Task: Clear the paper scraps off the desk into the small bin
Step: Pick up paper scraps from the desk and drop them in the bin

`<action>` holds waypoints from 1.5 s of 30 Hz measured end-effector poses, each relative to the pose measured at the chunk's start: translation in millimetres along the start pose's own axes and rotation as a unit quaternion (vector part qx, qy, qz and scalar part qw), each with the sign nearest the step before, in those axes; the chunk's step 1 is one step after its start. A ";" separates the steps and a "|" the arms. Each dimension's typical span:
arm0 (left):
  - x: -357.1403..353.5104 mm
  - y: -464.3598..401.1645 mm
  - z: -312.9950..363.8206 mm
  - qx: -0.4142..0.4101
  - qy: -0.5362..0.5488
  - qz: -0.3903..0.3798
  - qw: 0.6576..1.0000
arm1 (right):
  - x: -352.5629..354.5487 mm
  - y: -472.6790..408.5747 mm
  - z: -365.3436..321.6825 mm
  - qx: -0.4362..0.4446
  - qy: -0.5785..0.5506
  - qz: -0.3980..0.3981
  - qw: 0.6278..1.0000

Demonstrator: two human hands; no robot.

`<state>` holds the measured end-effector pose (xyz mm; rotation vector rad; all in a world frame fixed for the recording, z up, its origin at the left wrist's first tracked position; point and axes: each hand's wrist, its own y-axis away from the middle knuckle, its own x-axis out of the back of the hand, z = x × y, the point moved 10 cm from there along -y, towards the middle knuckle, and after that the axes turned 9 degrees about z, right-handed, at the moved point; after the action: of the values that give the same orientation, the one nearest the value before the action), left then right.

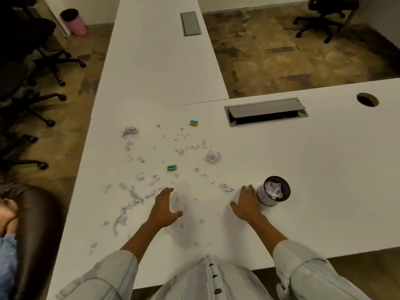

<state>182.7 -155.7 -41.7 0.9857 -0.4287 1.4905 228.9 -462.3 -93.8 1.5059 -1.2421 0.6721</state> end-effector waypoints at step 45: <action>47.9 -2.7 -73.1 0.001 -0.032 0.075 0.997 | -14.6 45.3 -98.3 0.067 -0.224 0.164 0.958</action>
<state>166.3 -69.9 -46.8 1.0238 -0.5572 1.5970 199.7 -362.8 -59.4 1.6359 -1.8538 0.6576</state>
